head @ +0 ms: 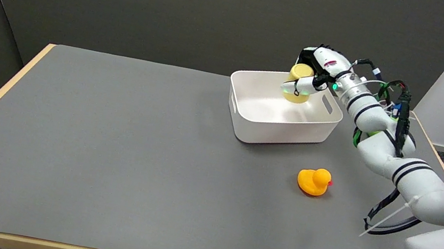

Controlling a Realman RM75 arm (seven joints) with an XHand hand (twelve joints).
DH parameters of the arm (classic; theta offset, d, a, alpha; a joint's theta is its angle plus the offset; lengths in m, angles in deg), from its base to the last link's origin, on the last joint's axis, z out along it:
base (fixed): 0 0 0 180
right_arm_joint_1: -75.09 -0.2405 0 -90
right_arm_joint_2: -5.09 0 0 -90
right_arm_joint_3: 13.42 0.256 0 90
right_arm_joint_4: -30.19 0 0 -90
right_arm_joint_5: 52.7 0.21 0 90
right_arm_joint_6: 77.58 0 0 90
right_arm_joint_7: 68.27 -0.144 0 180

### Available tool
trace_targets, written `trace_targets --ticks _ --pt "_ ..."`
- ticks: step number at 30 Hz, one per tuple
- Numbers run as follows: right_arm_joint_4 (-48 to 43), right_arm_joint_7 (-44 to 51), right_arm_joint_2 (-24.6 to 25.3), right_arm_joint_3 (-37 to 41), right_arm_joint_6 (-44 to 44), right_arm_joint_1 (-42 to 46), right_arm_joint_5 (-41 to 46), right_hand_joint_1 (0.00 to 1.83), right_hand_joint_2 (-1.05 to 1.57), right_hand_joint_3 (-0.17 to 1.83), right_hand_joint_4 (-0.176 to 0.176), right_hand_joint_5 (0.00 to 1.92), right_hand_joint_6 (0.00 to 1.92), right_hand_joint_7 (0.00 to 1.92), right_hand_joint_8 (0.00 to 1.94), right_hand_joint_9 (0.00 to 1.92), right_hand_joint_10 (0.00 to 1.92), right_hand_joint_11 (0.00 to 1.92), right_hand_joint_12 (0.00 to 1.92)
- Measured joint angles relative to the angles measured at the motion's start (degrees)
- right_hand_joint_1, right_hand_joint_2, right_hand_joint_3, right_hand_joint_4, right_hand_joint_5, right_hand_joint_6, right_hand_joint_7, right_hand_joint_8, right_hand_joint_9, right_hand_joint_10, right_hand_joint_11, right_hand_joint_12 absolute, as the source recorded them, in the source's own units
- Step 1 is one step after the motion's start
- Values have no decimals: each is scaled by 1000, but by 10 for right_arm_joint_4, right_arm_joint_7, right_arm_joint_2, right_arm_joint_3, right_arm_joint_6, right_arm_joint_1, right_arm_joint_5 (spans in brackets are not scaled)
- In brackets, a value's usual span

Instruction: Place the yellow cup in the white box.

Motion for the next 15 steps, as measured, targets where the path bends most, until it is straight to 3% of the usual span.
trace_targets --ticks 2,4,8,15 --pt "17 2 3 -6 0 -9 10 579 630 876 68 258 487 296 367 196 784 151 1360" --pt "29 4 5 -10 0 -13 24 464 561 913 84 161 436 82 215 7 546 -1 1189" --pt "35 7 5 -16 -5 -15 55 427 539 908 77 97 425 -1 84 -1 262 -1 1046" --pt "-9 10 -13 -17 -2 12 96 439 537 846 84 90 369 -1 -1 -1 92 -1 964"
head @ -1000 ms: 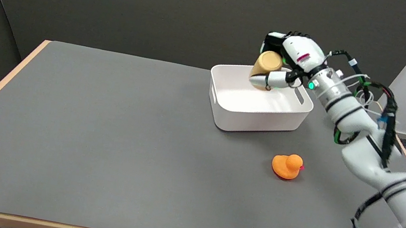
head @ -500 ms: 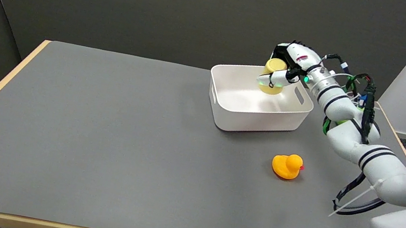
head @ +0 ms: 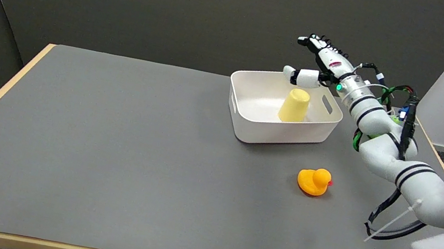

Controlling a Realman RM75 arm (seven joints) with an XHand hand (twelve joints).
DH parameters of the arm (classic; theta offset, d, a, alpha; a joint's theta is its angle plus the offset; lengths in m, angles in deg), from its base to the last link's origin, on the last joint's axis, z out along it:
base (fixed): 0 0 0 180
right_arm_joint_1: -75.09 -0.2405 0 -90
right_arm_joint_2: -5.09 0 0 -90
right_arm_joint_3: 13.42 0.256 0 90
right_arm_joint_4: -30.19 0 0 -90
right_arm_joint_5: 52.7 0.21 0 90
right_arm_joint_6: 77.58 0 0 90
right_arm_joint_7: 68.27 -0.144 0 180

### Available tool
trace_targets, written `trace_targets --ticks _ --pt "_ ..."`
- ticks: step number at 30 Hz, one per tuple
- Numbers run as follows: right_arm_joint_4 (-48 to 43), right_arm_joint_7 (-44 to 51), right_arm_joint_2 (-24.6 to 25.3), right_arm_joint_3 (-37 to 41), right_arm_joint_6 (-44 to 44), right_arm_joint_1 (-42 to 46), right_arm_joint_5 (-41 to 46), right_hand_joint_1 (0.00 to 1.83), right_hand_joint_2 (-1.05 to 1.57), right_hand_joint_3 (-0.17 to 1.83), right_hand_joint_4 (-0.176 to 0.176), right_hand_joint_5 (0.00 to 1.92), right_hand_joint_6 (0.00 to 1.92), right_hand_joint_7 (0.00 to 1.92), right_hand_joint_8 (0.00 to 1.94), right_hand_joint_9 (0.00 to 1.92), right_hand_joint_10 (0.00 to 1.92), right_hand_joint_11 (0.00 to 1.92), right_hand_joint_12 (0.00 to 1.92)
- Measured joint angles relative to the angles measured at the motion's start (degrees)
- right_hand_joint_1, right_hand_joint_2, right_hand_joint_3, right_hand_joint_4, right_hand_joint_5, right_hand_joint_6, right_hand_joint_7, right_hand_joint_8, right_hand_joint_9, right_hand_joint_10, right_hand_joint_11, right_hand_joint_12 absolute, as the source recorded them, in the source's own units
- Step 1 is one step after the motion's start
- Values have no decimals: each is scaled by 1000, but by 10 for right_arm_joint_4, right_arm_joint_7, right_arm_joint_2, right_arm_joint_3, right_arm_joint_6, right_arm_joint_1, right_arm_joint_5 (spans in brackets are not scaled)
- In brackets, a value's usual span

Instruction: Place the yellow cup in the white box.

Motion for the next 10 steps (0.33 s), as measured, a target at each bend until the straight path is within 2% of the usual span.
trace_targets --ticks 5,8,10 --pt "-57 1 -17 17 5 40 21 440 541 882 53 62 333 -1 -1 -1 40 -1 907" --pt "-92 1 -25 34 1 70 39 438 577 868 55 67 330 -1 30 -1 100 -1 936" --pt "-114 2 -29 46 -11 91 58 434 563 907 39 72 397 2 109 -1 190 -1 953"
